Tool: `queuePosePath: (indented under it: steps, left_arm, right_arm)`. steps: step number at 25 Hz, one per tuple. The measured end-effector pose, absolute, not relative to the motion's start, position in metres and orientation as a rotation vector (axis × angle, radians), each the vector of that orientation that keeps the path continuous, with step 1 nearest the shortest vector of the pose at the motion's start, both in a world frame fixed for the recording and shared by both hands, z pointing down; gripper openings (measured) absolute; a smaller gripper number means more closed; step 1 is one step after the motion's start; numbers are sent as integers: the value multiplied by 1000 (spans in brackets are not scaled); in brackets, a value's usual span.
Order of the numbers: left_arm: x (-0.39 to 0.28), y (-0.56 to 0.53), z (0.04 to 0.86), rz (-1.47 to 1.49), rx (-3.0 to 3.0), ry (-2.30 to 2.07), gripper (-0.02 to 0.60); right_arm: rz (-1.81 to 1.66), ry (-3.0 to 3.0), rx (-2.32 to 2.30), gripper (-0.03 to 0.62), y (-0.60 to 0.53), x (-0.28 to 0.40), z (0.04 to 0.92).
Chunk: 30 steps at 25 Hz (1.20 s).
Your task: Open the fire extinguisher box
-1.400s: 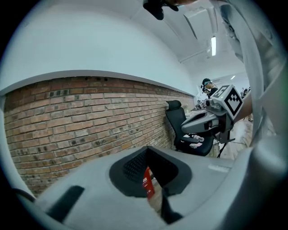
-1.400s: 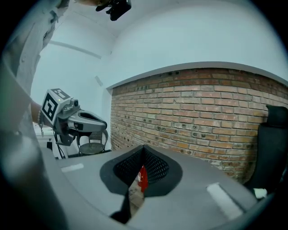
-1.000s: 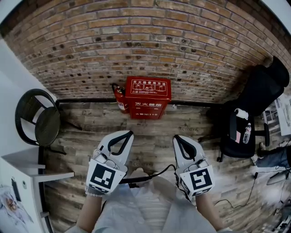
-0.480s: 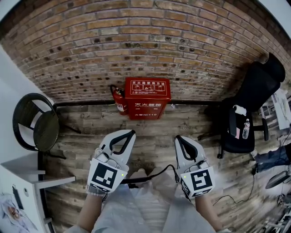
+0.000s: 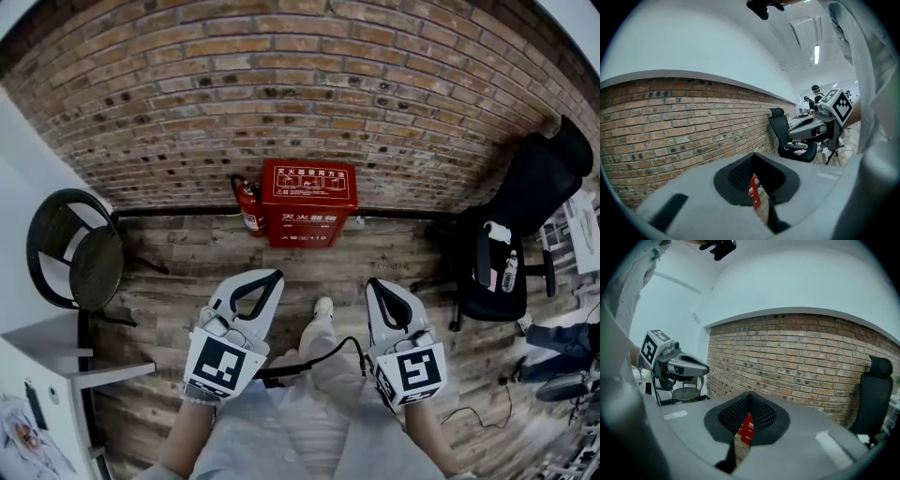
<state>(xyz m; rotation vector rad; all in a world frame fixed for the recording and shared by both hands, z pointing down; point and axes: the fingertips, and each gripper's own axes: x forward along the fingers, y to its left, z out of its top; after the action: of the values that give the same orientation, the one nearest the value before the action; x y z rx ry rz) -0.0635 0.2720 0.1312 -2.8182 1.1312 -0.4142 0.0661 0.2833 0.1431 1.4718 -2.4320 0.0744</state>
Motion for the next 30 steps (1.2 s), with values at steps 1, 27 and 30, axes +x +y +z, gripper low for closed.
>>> queuePosePath:
  steps: [1,27,30]
  left_arm:
    - [-63,270,131,-416,-2816,1136,-3]
    - [-10,98,139,-462,-2766,1344,-3]
    - [-8,85,142,-462,-2760,1404,-2]
  right_arm:
    - [73,-2437,1466,5,280,66,143]
    - [127,-2541,1234,5,84,120,164]
    - [141,-2550,1201,5,64,126,168]
